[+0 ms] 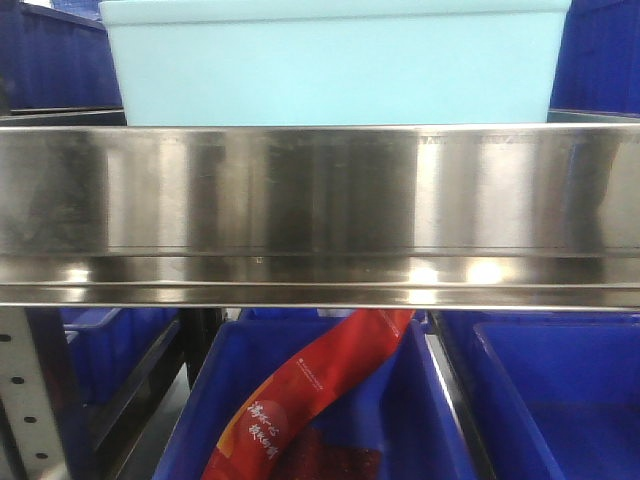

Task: Move two blue bins to right shelf middle
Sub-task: 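Push the teal bin onto the upper shelf rollers and open both grippers, then pull both grippers back from the placed teal bin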

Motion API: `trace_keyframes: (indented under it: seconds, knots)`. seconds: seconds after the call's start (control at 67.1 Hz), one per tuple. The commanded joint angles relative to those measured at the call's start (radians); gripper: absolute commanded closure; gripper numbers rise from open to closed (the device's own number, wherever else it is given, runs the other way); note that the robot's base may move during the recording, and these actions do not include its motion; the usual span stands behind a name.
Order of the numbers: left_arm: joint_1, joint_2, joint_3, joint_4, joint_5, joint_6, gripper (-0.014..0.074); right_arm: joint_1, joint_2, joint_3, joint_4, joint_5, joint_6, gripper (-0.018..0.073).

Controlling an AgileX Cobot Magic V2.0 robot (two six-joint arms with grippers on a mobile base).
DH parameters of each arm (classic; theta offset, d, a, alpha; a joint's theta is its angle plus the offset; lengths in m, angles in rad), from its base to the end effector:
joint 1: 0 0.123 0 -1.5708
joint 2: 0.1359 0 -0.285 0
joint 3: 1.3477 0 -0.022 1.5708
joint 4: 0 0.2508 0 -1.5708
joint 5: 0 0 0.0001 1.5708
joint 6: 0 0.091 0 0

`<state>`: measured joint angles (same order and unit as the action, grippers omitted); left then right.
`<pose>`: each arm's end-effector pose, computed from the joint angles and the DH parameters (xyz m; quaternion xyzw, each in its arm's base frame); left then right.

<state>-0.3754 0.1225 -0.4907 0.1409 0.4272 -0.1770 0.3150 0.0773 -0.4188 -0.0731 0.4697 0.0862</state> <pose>0.0306 -0.0064 0.3287 0.0925 0.6896 -0.1313 0.7062 0.0307 0.0068 0.3038 -0.0943 0.7149 0.1041 0.6850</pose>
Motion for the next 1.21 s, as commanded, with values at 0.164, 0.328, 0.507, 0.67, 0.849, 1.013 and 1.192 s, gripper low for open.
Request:
trace_keyframes:
  seconds: [0.164,0.328,0.507,0.67,0.849,1.013,1.192]
  knots:
    - [0.103,-0.05,0.038,-0.028,-0.029,0.021,0.0707,-0.004,-0.002,0.003,-0.01,-0.028,-0.009,0.0721]
    - [0.248,-0.123,0.177,-0.118,-0.087,0.116,0.0707,-0.004,-0.002,0.003,-0.01,-0.028,-0.009,0.0721]
    - [0.343,-0.123,0.359,-0.134,-0.269,0.126,0.0707,-0.004,-0.002,0.003,-0.01,-0.032,-0.009,0.0721]
    - [0.341,-0.123,0.491,-0.134,-0.495,0.126,0.0707,-0.004,-0.002,0.003,-0.01,-0.032,-0.009,0.0721]
    - [0.341,-0.123,0.491,-0.134,-0.447,0.126,0.0707,-0.004,-0.002,0.003,-0.01,-0.034,-0.009,0.0721]
    - [0.341,-0.123,0.491,-0.134,-0.447,0.126,0.0707,-0.004,-0.002,0.003,-0.01,-0.034,-0.009,0.0721]
    - [0.341,-0.123,0.491,-0.134,-0.447,0.126,0.0707,-0.004,-0.002,0.003,-0.01,-0.034,-0.009,0.0721]
